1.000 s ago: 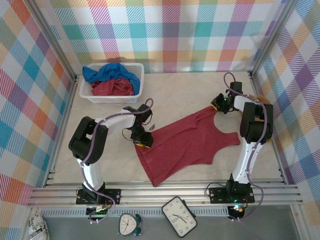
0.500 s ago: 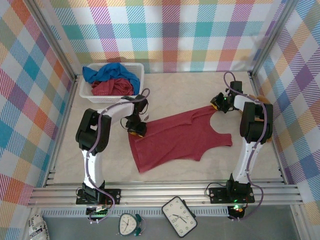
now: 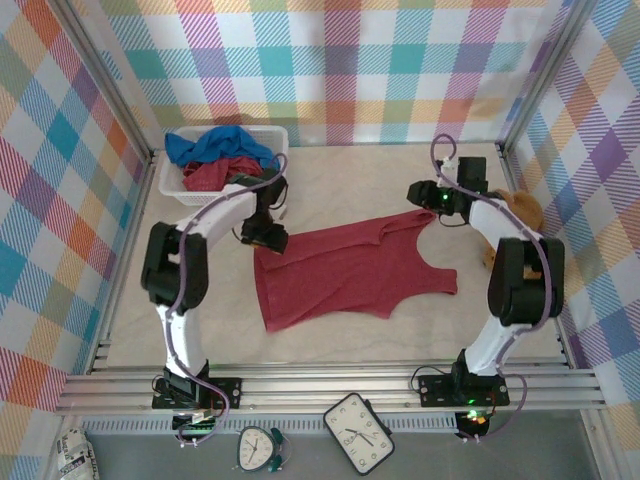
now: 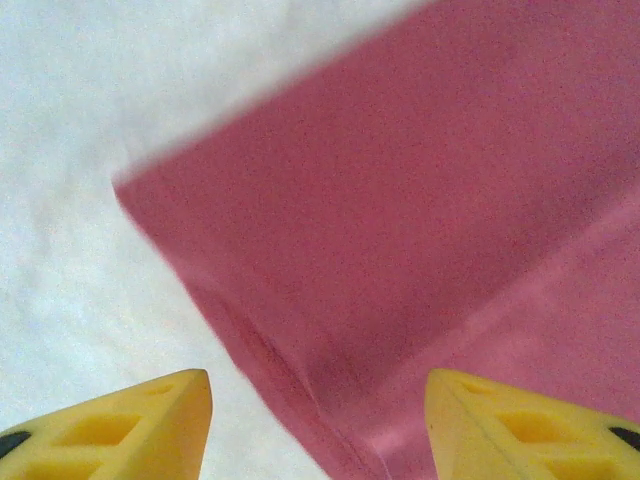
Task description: Fold and stack the tank tops
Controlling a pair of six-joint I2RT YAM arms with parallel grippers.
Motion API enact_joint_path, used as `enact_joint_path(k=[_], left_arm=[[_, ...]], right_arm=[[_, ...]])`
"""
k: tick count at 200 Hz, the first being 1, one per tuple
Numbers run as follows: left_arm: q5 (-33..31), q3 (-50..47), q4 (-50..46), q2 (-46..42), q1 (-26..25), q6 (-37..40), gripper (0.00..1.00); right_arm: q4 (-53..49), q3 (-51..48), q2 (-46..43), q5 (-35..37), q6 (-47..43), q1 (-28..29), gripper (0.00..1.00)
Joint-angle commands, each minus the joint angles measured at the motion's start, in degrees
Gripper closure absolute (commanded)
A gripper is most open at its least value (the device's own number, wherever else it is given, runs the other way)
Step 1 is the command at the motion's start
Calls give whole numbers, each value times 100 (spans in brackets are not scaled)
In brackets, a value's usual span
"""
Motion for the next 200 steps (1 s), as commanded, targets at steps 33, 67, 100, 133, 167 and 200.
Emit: enact_joint_path(k=[33,67,100,133,167,200], left_arm=[[1109,-2380,573,-2143,-462,-2358,35],[1229,-3502,1099,-2851,-820,-3351,36],[1474,-4396,1913,-3206,-1046,-4120,40],[1597,-4762,2568,-3240,-1108,-4437,49],[1643,-4964,2746,-3154,-1251,-4535,58],[1732,-5115,2879,-2943,-1308,-4490,69]], right_arm=[[-619,-1163,-1386,-239,-1754,678,52],[-1364,-1739,-2199,120,-2706,1271,48],[-2235,-1949,-2328,1072,-3520,2205,46],[-2622,-2143,-2162,1713,-3872,2894,45],[-2901,-2273,-1886,2230,-4074,3375,45],[-2967,-2406,-1759,2592,-4158,3619,45]])
